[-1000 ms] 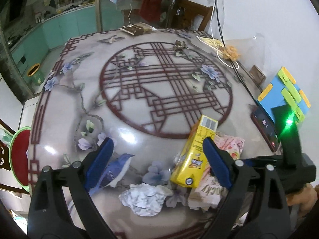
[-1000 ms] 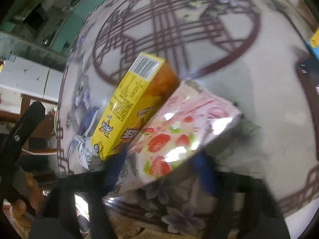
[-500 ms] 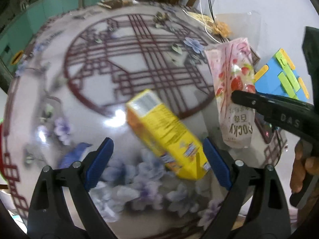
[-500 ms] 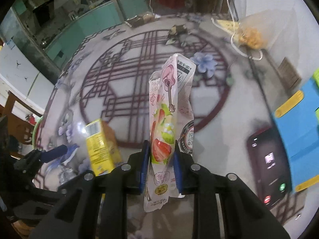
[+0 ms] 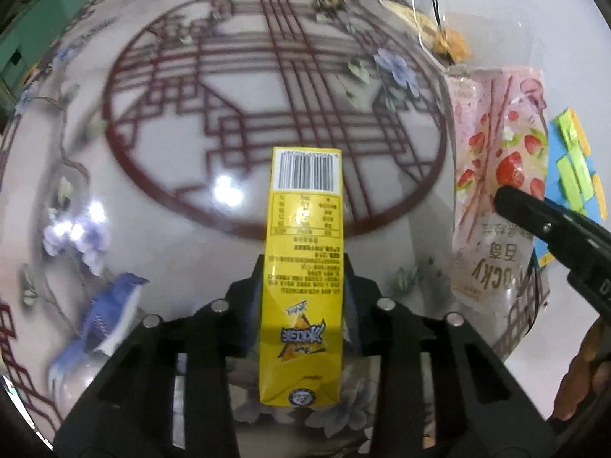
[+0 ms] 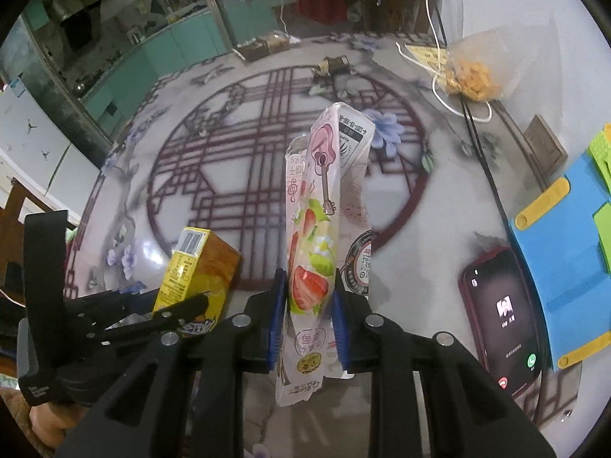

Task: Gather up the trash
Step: 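Grasp the pink strawberry snack bag with the right tool while the left tool grasps the yellow juice box, then carry the snack bag and juice box over the red bucket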

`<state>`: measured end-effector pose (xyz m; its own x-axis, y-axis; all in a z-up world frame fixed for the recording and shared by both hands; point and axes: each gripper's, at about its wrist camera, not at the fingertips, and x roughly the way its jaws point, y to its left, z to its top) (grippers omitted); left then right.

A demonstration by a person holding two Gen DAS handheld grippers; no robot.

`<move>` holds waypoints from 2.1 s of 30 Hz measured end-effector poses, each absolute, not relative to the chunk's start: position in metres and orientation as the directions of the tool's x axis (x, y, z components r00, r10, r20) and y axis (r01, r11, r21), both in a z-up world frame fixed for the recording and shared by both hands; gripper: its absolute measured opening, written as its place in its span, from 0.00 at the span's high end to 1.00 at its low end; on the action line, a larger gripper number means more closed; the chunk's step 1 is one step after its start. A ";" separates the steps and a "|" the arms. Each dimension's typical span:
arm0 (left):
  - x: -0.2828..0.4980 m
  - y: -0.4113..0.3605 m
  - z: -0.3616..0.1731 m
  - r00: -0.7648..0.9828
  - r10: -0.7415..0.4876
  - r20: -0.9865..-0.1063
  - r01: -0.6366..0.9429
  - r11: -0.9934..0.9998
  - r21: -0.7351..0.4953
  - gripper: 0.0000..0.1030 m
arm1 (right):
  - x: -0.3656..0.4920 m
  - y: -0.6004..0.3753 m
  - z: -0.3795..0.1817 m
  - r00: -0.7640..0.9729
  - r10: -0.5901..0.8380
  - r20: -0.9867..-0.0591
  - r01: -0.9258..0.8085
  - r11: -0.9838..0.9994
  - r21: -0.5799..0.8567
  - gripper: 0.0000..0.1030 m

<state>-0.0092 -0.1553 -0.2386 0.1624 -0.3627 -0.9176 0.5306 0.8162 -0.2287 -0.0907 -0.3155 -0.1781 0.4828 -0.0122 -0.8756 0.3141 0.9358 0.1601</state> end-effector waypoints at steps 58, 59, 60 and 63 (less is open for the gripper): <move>0.108 0.179 -0.112 0.585 -0.284 -0.760 0.260 0.953 -0.156 0.66 | 0.083 0.002 -0.105 0.592 0.184 -0.785 -0.110 0.983 0.148 0.78; 0.110 0.187 -0.114 0.584 -0.277 -0.763 0.249 0.956 -0.157 0.66 | 0.088 0.011 -0.107 0.584 0.191 -0.789 -0.122 0.982 0.147 0.78; 0.112 0.195 -0.115 0.584 -0.270 -0.766 0.237 0.959 -0.157 0.66 | 0.091 0.019 -0.109 0.576 0.197 -0.793 -0.134 0.980 0.147 0.78; 0.117 0.217 -0.122 0.583 -0.243 -0.775 0.204 0.967 -0.150 0.66 | 0.100 0.039 -0.117 0.550 0.220 -0.805 -0.163 0.974 0.155 0.78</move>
<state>0.1169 0.2170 -0.1217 0.5835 -0.2430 -0.7749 0.2037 0.9675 -0.1501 0.1002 0.0391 -0.1172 0.5505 0.2203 -0.8053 -0.1634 0.9743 0.1549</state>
